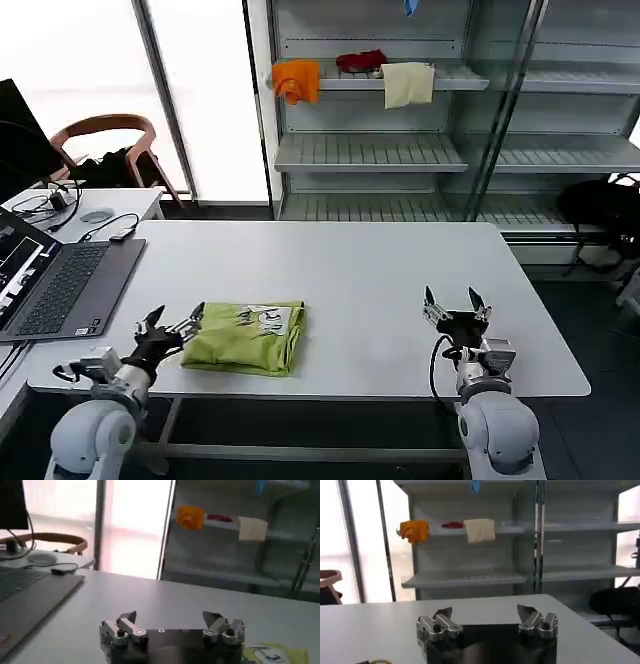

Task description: Fold and organize the clothes.

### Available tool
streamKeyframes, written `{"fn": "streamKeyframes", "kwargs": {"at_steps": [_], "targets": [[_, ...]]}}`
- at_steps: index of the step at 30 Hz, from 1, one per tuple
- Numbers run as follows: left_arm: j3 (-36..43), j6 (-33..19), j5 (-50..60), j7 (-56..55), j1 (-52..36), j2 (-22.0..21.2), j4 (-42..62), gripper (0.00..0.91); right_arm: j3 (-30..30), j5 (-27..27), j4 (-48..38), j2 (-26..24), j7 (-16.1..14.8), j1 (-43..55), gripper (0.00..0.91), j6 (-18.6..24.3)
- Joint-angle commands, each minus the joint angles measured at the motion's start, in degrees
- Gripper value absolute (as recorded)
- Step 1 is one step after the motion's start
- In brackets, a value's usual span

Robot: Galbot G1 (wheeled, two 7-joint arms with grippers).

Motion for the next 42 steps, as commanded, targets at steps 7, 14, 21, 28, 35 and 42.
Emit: {"fn": "streamKeyframes", "kwargs": {"at_steps": [7,14,21,28,35,42], "targets": [[1.6,-2.1,0.3,1.4,-0.1,-1.2,6.3,0.907,0.0,-0.6,-1.0,0.4,0.1,0.0,0.907,0.1],[2.3,-2.3,1.2,1.3,0.1,-1.7,6.3,0.907,-0.2,-0.3,-1.7,0.6,1.3,0.3,0.907,0.2],[3.4,-2.8,3.0,1.3,0.1,-2.4,6.6,0.907,-0.4,-0.3,-2.2,0.8,1.5,0.4,0.907,0.2],[4.2,-3.2,4.7,1.0,-0.1,-3.1,7.4,0.856,-0.3,0.1,-2.2,0.7,1.5,0.6,0.907,0.1],[4.6,-3.5,4.8,1.6,0.7,-3.3,7.0,0.363,0.0,0.8,-2.5,0.6,1.6,0.7,0.907,-0.3],[4.7,-3.3,2.6,2.0,1.2,-4.0,6.4,0.010,0.1,1.3,-2.7,0.8,1.7,1.2,0.907,-1.0]]}}
